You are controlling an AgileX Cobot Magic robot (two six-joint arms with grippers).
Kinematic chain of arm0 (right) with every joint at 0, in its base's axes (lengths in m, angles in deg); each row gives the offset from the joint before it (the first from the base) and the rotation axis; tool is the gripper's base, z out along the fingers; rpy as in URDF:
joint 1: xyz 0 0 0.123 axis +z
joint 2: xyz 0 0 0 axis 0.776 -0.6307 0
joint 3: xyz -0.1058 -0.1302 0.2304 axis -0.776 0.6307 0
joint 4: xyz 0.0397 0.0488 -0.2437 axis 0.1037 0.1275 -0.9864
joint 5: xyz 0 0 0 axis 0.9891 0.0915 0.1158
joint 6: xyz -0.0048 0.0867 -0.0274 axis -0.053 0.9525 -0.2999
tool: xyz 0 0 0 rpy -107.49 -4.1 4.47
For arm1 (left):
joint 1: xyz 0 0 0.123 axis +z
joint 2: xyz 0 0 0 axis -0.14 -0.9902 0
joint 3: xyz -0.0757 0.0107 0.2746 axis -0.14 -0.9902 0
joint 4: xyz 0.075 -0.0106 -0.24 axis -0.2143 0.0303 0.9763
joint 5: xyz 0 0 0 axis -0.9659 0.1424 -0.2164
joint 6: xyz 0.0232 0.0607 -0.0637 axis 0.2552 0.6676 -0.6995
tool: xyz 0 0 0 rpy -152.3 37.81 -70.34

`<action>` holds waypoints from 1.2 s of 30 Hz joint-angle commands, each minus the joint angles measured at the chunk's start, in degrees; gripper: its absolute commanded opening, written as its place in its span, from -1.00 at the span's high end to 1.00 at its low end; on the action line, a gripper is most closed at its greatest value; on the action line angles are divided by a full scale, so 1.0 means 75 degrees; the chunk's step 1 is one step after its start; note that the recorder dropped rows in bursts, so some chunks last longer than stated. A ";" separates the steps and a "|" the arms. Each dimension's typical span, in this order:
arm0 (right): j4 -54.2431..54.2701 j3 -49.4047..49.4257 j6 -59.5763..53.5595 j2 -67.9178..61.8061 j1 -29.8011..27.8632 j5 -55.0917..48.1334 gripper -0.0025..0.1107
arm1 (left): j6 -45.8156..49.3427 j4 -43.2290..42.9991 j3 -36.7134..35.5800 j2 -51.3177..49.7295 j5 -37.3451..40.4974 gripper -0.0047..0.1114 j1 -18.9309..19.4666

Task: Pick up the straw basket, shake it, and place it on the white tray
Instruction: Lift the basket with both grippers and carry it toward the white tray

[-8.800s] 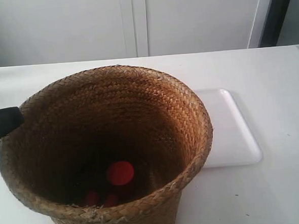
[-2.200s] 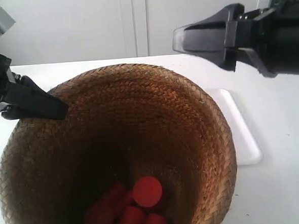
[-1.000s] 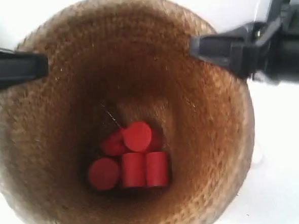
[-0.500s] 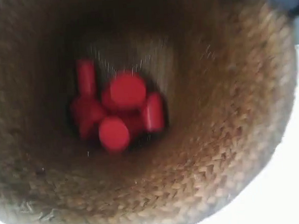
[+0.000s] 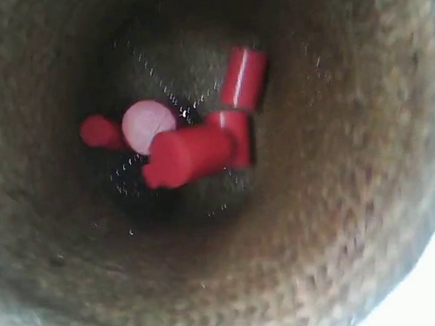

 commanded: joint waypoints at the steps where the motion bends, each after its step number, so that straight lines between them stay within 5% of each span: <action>1: -0.0025 0.1677 -0.0314 -0.0697 -0.0038 -0.1273 0.96 | -0.0005 0.0238 -0.1509 -0.0254 -0.0782 0.92 -0.0008; 5: -0.0027 0.0621 -0.0496 -0.0618 -0.0038 -0.0528 0.96 | 0.0202 0.0651 -0.0440 -0.0328 -0.0301 0.92 -0.0008; 8: -0.0027 -0.0405 -0.0036 -0.0171 -0.0038 -0.0051 0.96 | -0.0374 -0.0285 0.0892 -0.0176 0.0496 0.92 -0.0008; 12: -0.0027 0.0706 -0.0019 -0.0171 -0.0038 -0.0499 0.96 | -0.0730 -0.0816 0.0025 -0.0138 0.0376 0.92 -0.0008; 15: 0.0125 0.1606 -0.0369 -0.0693 -0.0038 -0.1485 0.96 | -0.0388 -0.0047 -0.1128 -0.0360 -0.0906 0.92 -0.0008; 18: 0.0138 0.0655 -0.0498 -0.0527 -0.0038 -0.0749 0.96 | 0.0560 0.1063 -0.0424 -0.0448 -0.0354 0.92 -0.0008; 22: -0.0027 -0.0852 0.0273 0.0085 -0.0038 -0.0257 0.96 | -0.0001 0.0227 0.1053 -0.0285 0.0561 0.92 -0.0008; 26: -0.0027 0.0540 0.0225 -0.0066 -0.0038 -0.0701 0.96 | -0.0696 -0.0733 -0.0112 -0.0259 0.0126 0.92 -0.0008; 29: -0.0027 0.1316 0.0044 -0.0540 -0.0038 -0.1215 0.96 | -0.0179 0.0331 -0.0857 -0.0505 -0.0832 0.92 -0.0008; 32: -0.0027 0.0532 0.0026 -0.0397 -0.0038 -0.0598 0.96 | 0.0187 0.0944 0.0049 -0.0544 -0.0045 0.92 -0.0008; 36: -0.0027 -0.0623 0.0215 0.0198 -0.0038 -0.0286 0.96 | -0.0079 0.0184 0.1144 -0.0261 0.0680 0.92 -0.0008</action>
